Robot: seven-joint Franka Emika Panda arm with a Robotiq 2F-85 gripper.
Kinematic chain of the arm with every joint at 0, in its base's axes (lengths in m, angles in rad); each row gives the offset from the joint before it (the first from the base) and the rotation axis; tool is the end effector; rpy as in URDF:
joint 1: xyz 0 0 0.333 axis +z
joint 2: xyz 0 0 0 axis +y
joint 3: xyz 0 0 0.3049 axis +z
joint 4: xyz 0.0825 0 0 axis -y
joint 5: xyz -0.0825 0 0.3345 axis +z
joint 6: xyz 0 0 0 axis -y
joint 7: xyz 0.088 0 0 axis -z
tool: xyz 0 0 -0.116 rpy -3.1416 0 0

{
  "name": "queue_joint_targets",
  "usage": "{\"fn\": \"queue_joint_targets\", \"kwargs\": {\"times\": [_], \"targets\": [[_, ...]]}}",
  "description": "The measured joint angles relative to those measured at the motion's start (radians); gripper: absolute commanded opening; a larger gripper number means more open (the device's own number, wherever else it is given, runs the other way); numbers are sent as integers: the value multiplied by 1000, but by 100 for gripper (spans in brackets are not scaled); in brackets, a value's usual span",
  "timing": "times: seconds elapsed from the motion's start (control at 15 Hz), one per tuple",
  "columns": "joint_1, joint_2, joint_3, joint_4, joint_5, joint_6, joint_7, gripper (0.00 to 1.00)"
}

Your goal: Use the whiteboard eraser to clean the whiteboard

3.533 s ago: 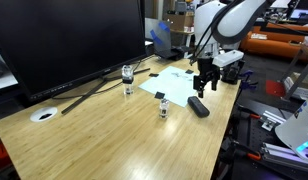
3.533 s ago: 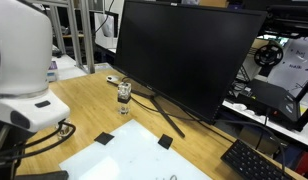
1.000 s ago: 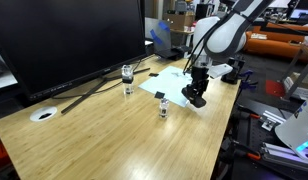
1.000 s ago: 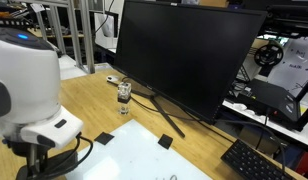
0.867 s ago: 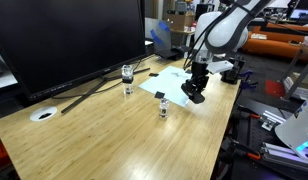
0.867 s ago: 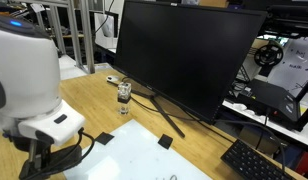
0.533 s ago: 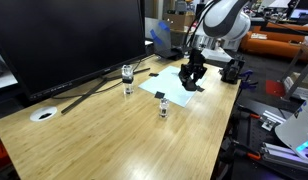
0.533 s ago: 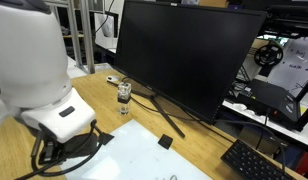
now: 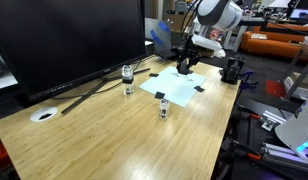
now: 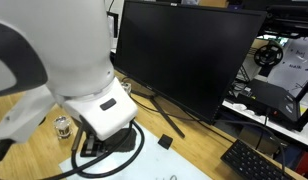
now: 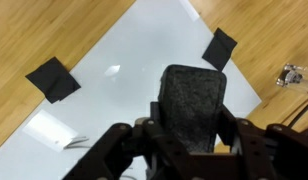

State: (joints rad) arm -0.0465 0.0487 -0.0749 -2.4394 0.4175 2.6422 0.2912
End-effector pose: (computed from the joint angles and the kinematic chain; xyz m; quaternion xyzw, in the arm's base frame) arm 0.4649 -0.0656 0.3159 -0.9194 0.3697 -0.0660 0.1172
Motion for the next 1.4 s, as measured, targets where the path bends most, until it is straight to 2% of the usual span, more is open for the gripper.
{"fn": "queue_joint_targets", "kwargs": {"times": [0.2,0.53,0.87,0.93,1.13,1.4], "targets": [[-12,62,-17,92,-27,-42,63,30],[-38,184,-39,261,-23,-235,133,30],[-45,293,-90,409,-87,-344,280,30],[-45,309,-94,434,-90,-365,298,55],[-45,340,-94,483,-90,-405,313,55],[-45,346,-94,489,-90,-410,313,55]]}}
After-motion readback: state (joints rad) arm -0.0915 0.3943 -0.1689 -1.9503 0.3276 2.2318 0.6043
